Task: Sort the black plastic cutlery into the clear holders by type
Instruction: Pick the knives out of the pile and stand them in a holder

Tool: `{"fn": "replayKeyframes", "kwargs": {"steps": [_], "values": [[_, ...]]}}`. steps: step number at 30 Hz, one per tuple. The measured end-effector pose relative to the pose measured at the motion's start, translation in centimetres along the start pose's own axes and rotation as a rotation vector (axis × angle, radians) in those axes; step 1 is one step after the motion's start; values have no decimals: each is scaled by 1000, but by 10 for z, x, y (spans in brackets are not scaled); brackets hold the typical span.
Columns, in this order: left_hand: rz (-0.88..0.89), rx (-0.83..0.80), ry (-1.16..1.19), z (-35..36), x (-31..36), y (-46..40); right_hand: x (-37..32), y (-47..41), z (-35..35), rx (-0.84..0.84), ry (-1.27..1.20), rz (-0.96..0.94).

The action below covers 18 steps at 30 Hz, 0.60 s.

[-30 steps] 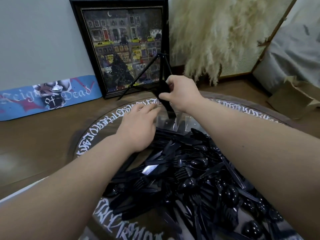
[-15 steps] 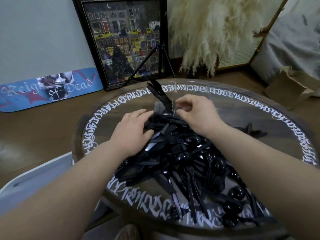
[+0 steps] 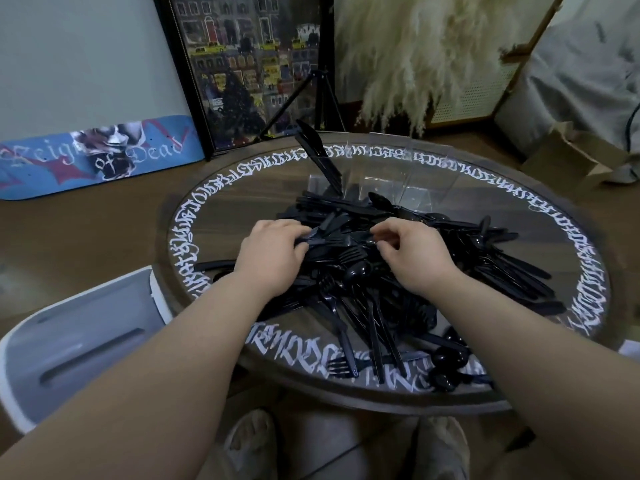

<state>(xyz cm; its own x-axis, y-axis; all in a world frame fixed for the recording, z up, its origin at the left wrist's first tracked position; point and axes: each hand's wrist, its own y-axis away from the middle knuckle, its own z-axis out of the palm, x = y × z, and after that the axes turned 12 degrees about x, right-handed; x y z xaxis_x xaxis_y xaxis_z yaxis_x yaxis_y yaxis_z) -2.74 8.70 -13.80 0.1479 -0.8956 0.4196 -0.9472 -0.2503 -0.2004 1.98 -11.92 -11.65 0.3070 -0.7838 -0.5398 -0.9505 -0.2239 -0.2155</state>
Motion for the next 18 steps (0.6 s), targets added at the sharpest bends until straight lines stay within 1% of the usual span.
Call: {"fn": "replayKeyframes", "kwargs": {"steps": [4,8,10,14,18], "values": [[4,-21,-18,13,6,-12,8,-14,8,33,64,-69],[-29,-19,-32,22,8,-21,3,-46,20,2,155,-193],[-60,-22,-44,25,6,-24,0,-61,28,-3,208,-226],[-108,-62,-90,26,-2,-29,7,-74,40,-89,374,-218],[-134,-66,-79,24,-3,-33,14,-70,45,-68,353,-184]]}}
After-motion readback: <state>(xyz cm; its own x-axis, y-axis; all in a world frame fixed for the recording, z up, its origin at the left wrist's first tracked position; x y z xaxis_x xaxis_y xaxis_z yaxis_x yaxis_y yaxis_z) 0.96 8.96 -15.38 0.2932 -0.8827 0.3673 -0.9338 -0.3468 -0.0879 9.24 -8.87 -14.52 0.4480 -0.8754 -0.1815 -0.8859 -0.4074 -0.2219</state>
